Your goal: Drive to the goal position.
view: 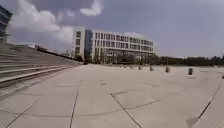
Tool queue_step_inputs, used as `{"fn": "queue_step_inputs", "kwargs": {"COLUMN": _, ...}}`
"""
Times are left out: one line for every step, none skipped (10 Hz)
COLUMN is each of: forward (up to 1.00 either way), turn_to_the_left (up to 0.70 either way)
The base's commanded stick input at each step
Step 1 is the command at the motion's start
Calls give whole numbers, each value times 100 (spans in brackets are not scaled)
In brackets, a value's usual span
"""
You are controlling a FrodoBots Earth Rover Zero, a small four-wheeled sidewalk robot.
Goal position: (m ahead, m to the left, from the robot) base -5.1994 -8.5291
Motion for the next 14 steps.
{"fn": "queue_step_inputs", "kwargs": {"forward": 70, "turn_to_the_left": -35}}
{"fn": "queue_step_inputs", "kwargs": {"forward": 70, "turn_to_the_left": -35}}
{"fn": "queue_step_inputs", "kwargs": {"forward": 70, "turn_to_the_left": -35}}
{"fn": "queue_step_inputs", "kwargs": {"forward": 70, "turn_to_the_left": -35}}
{"fn": "queue_step_inputs", "kwargs": {"forward": 70, "turn_to_the_left": -35}}
{"fn": "queue_step_inputs", "kwargs": {"forward": 70, "turn_to_the_left": -35}}
{"fn": "queue_step_inputs", "kwargs": {"forward": 70, "turn_to_the_left": -35}}
{"fn": "queue_step_inputs", "kwargs": {"forward": 70, "turn_to_the_left": -35}}
{"fn": "queue_step_inputs", "kwargs": {"forward": 70, "turn_to_the_left": -35}}
{"fn": "queue_step_inputs", "kwargs": {"forward": 70, "turn_to_the_left": -35}}
{"fn": "queue_step_inputs", "kwargs": {"forward": 70, "turn_to_the_left": -35}}
{"fn": "queue_step_inputs", "kwargs": {"forward": 70, "turn_to_the_left": -35}}
{"fn": "queue_step_inputs", "kwargs": {"forward": 70, "turn_to_the_left": -35}}
{"fn": "queue_step_inputs", "kwargs": {"forward": 70, "turn_to_the_left": -35}}
